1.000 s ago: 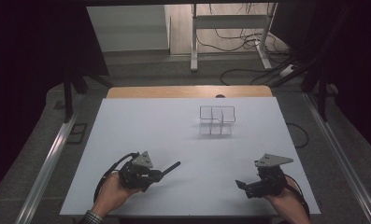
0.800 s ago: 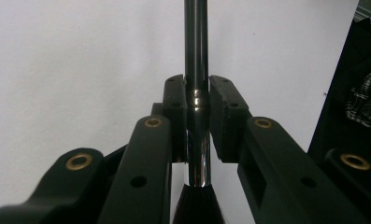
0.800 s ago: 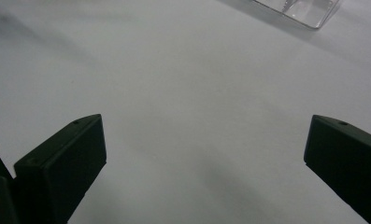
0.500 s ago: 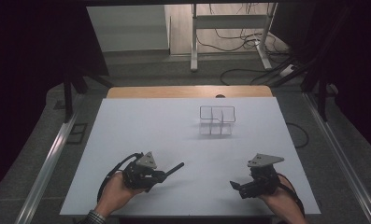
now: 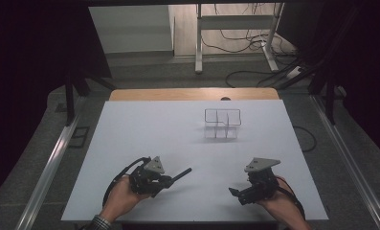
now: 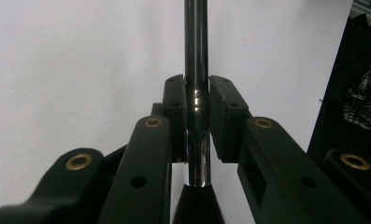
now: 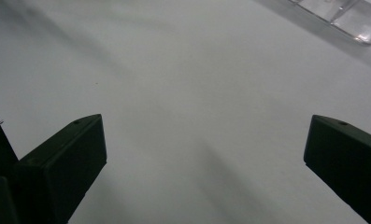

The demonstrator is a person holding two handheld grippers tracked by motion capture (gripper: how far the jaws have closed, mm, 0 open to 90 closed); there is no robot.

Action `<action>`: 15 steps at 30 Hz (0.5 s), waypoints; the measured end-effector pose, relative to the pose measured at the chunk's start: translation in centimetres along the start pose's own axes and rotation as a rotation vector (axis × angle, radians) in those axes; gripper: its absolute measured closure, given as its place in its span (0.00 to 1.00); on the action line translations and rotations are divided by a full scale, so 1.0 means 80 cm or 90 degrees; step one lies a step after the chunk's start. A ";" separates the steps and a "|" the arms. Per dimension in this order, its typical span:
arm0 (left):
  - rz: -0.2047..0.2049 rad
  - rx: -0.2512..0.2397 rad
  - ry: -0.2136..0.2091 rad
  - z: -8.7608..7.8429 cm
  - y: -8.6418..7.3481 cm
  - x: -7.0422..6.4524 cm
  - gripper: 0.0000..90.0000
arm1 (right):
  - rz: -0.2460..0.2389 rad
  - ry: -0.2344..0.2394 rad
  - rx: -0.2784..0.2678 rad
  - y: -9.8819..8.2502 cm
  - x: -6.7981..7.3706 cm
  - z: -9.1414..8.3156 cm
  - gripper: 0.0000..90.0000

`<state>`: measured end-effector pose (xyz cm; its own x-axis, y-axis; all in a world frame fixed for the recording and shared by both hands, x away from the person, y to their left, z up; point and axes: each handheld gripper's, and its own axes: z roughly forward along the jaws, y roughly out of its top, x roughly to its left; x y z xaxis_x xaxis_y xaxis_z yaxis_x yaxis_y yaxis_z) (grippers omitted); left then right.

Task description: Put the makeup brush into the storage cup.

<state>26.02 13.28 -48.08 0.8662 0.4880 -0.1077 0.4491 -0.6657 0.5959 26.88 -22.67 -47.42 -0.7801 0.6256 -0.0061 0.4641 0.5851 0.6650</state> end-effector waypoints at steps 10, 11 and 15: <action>0.025 0.018 -0.003 0.004 0.005 0.000 0.86 | -0.013 0.017 0.015 0.010 0.008 0.012 0.00; 0.026 0.019 -0.004 0.004 0.006 0.000 0.86 | -0.012 0.018 0.018 0.011 0.009 0.013 0.00; 0.031 0.022 -0.005 0.007 0.008 -0.001 0.86 | -0.024 0.018 0.025 0.014 0.012 0.018 0.00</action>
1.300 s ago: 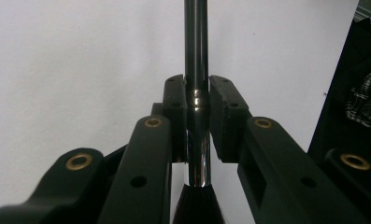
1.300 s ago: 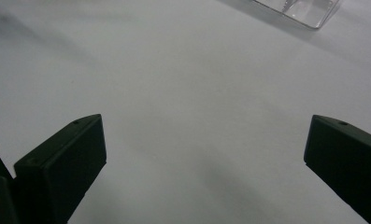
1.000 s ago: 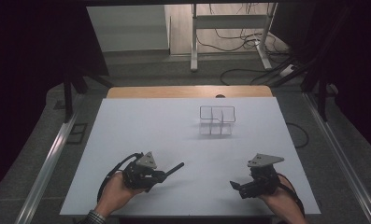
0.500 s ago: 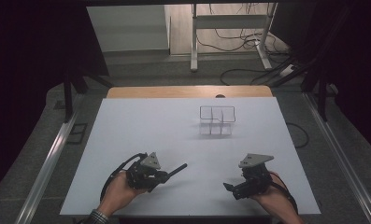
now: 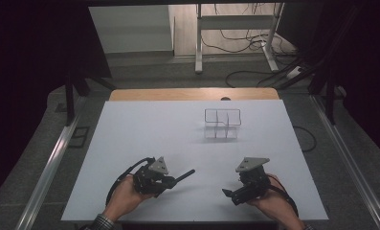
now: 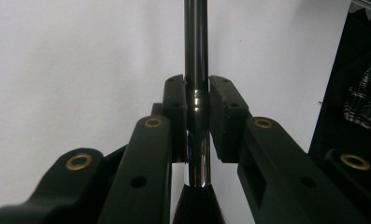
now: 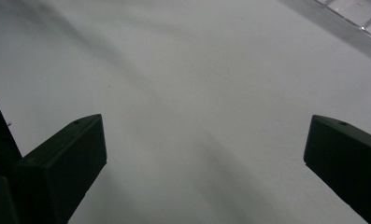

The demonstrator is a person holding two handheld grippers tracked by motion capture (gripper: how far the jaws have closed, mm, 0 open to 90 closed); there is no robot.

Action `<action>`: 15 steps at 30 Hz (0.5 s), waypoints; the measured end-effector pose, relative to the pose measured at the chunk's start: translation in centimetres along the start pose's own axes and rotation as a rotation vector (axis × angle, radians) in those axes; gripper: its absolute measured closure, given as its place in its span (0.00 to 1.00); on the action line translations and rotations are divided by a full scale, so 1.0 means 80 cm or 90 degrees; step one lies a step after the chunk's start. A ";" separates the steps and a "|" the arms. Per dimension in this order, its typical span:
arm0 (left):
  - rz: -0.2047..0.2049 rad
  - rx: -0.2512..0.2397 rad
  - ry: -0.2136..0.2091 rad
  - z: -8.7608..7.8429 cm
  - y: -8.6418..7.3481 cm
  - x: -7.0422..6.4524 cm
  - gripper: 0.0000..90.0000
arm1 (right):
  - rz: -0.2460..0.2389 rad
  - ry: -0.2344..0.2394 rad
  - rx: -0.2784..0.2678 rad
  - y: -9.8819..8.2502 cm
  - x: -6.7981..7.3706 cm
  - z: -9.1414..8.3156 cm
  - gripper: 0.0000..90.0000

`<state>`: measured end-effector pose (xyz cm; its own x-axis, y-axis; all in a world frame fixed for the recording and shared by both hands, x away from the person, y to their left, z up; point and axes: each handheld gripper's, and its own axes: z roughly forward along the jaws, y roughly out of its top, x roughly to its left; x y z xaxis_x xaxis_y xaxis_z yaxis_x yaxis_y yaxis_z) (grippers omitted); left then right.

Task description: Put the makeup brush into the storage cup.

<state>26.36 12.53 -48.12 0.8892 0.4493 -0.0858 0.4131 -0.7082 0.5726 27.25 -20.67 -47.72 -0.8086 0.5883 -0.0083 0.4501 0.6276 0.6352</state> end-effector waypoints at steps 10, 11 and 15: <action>0.009 0.005 -0.010 0.007 0.008 -0.003 0.86 | -0.020 0.011 0.015 0.010 0.008 0.008 0.00; 0.009 0.006 -0.011 0.008 0.008 -0.004 0.86 | -0.021 0.013 0.014 0.011 0.008 0.009 0.00; 0.014 0.008 -0.014 0.011 0.011 -0.005 0.86 | -0.028 0.016 0.014 0.015 0.011 0.011 0.00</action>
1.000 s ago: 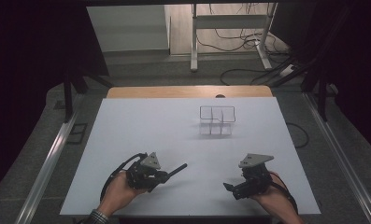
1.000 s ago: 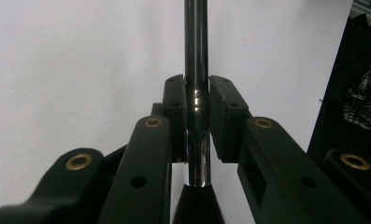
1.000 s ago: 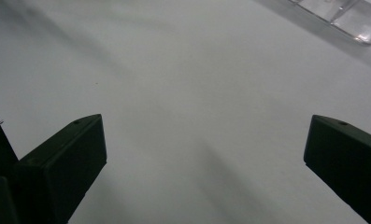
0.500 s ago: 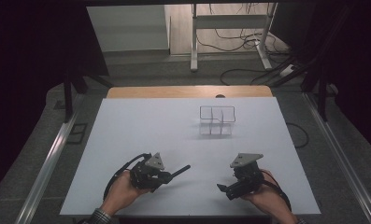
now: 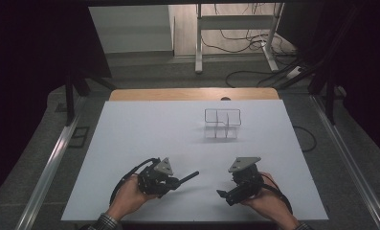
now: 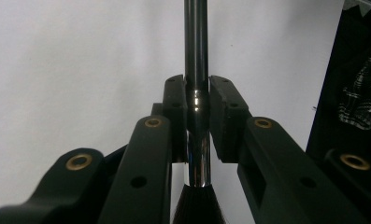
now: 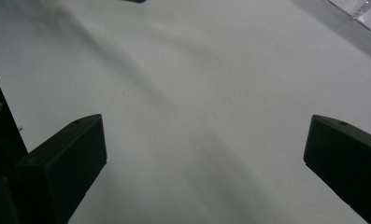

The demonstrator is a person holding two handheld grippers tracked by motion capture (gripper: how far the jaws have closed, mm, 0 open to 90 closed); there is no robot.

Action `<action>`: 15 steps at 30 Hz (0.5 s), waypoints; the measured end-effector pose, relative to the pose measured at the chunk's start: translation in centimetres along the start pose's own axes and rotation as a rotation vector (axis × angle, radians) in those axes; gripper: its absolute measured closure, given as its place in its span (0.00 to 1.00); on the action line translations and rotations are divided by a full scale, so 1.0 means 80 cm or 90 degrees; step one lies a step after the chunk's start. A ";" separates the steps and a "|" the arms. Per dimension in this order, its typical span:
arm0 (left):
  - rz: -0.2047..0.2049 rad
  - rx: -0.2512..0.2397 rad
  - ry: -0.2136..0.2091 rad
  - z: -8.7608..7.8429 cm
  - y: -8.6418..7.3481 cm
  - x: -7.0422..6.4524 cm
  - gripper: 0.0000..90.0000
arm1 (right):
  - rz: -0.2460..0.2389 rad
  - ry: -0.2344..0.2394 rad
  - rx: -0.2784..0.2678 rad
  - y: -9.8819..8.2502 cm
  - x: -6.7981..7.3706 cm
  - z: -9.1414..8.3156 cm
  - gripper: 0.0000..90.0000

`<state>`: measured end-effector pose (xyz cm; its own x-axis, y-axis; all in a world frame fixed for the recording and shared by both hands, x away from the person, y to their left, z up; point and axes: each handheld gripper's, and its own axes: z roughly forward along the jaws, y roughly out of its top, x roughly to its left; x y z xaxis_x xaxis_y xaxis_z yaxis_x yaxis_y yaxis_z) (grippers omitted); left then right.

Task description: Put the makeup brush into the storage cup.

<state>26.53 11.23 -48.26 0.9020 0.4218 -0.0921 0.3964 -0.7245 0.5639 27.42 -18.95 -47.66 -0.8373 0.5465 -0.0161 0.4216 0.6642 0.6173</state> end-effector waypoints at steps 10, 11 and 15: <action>0.009 0.002 -0.008 0.005 0.007 -0.003 0.86 | -0.017 0.019 -0.004 0.008 0.004 0.006 0.00; 0.009 0.002 -0.008 0.005 0.007 -0.003 0.86 | -0.017 0.019 -0.004 0.008 0.004 0.006 0.00; 0.014 0.002 -0.010 0.007 0.010 -0.004 0.86 | -0.017 0.023 0.001 0.012 0.006 0.010 0.00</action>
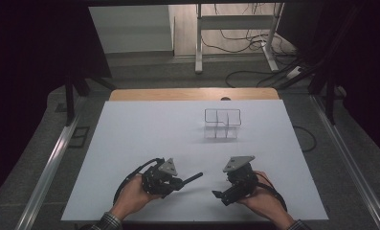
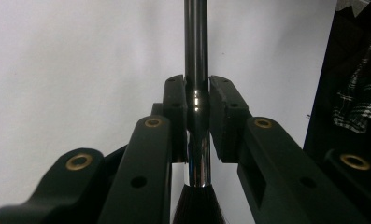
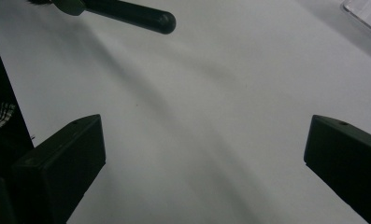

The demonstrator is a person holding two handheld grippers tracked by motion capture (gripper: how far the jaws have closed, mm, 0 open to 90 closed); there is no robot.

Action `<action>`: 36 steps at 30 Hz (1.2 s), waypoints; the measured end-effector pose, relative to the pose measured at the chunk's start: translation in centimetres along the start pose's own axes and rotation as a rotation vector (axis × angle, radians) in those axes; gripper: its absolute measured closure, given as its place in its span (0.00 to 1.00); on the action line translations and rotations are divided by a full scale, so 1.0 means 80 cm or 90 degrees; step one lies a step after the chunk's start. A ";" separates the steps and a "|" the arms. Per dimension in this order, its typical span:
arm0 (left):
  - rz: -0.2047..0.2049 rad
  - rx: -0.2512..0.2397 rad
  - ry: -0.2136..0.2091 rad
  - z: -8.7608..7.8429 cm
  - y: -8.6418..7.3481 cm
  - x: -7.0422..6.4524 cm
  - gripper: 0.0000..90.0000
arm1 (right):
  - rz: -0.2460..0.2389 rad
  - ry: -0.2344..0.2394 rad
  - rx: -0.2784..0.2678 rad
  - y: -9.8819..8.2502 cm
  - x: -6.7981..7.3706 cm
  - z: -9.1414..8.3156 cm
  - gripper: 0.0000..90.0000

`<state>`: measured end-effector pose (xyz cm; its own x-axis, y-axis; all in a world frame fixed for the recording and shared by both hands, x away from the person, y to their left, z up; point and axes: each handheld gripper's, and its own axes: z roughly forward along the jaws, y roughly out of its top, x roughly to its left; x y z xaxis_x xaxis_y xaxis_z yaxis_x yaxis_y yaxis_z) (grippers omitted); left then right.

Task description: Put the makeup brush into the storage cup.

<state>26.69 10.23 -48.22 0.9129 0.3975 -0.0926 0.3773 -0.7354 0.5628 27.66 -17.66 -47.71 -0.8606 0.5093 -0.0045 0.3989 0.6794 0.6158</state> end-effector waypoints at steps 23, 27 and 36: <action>0.023 0.009 -0.014 0.009 0.014 -0.006 0.86 | -0.024 0.011 0.015 0.018 0.010 0.016 0.00; 0.025 0.010 -0.016 0.011 0.016 -0.007 0.86 | -0.030 0.014 0.021 0.022 0.013 0.020 0.00; 0.030 0.011 -0.020 0.013 0.020 -0.008 0.86 | -0.052 0.017 0.036 0.029 0.019 0.028 0.00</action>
<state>26.84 8.20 -48.14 0.9342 0.3447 -0.0919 0.3357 -0.7623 0.5533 27.99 -14.12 -48.03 -0.8986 0.4375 -0.0318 0.3435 0.7470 0.5692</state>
